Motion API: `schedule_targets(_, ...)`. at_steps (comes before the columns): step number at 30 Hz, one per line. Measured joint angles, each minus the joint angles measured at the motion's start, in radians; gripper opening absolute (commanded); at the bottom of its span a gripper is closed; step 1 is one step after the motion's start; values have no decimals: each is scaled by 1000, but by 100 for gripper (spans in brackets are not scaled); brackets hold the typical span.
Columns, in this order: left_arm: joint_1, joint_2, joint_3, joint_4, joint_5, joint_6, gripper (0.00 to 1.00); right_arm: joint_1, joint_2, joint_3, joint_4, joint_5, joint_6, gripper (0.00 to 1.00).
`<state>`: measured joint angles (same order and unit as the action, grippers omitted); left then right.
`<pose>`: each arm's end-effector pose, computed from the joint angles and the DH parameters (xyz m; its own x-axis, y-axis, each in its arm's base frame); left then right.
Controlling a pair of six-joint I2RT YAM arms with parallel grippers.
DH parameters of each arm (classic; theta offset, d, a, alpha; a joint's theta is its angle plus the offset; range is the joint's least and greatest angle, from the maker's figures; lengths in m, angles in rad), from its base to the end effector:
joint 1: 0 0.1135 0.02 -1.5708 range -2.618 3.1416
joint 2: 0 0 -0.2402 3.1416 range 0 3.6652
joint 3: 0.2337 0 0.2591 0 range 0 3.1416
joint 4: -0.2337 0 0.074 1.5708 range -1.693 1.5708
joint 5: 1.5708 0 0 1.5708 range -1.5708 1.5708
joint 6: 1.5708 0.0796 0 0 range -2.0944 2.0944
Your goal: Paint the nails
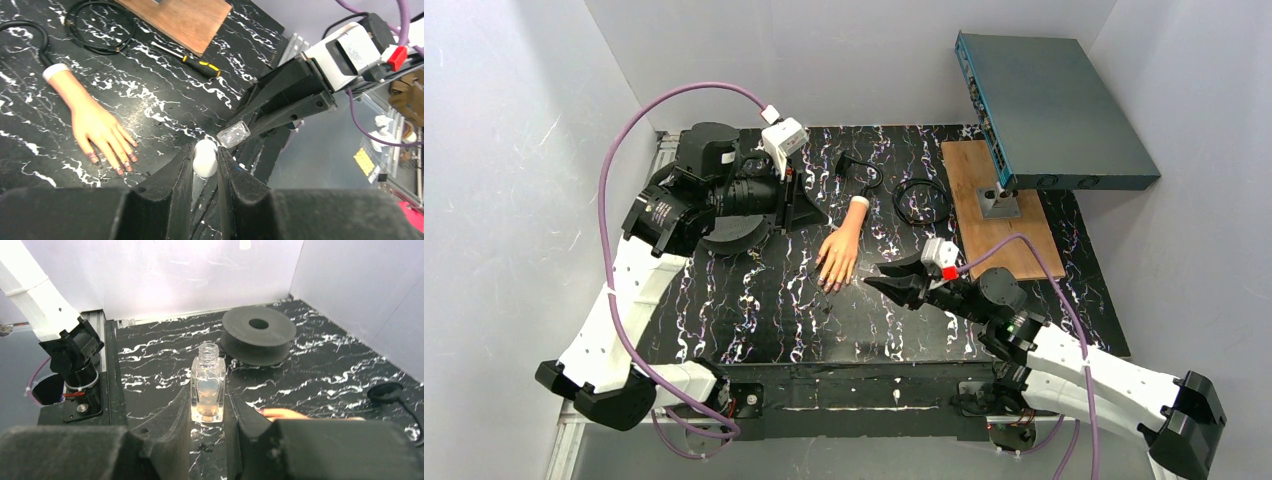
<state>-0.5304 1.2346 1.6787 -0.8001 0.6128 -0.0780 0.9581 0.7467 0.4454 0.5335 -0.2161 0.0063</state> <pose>0.2123 -0.1776 0.4542 -0.3682 0.1420 -0.9188 0.8528 0.4453 -0.2729 0.1297 0.2143 0.2941 0.1265 0.1907 -0.9735 -0.9199 0.3898 -0.0432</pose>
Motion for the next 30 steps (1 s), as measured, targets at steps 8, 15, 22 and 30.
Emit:
schedule_targets(8,-2,0,6,-19,66,-8,0,0,50,3,54,-24,-90,1)
schedule_targets(15,-2,-2,-10,-16,75,-3,0,0,86,3,96,-27,-156,1)
schedule_targets(22,-2,-5,-47,-15,93,0,0,0,124,3,153,-33,-172,1)
schedule_targets(30,-128,27,-84,-8,61,-3,0,0,125,4,165,5,-167,1)
